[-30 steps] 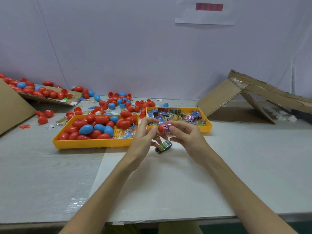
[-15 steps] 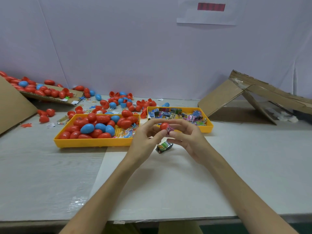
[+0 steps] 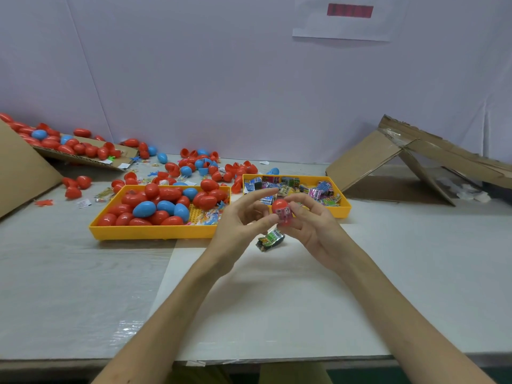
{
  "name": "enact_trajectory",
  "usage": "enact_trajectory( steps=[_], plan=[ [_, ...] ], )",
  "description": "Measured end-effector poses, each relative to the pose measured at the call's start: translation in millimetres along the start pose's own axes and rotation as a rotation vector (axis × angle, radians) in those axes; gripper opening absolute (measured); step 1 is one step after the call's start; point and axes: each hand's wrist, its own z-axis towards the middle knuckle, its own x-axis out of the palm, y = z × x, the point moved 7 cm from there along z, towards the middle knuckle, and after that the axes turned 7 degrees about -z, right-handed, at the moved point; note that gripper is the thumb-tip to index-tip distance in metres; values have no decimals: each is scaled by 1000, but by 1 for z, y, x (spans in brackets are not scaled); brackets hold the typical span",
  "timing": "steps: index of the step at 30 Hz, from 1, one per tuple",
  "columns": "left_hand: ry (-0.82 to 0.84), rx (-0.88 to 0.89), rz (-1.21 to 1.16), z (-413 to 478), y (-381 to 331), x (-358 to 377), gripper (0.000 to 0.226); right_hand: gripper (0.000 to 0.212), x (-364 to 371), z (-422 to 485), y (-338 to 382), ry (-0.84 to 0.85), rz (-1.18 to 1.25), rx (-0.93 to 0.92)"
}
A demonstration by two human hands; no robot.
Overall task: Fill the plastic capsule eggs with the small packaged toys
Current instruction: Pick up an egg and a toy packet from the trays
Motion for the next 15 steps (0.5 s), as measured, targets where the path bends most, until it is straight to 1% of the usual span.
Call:
enact_trajectory(
  steps=[3, 5, 7, 11, 15],
  plan=[
    [-43, 14, 71, 0, 0, -4, 27, 13, 2, 0, 1, -35, -172, -45],
    [-68, -27, 46, 1, 3, -7, 22, 12, 3, -1, 5, -69, -309, -133],
    [-81, -84, -10, 2, 8, -9, 25, 13, 1, -2, 12, -139, -421, -245],
    [-94, -124, -80, 1, 14, -10, 27, 17, 0, -7, 22, -207, -539, -369],
    [-82, -106, -71, 1, 15, -10, 28, 13, 0, -8, 22, -250, -615, -413]
  ],
)
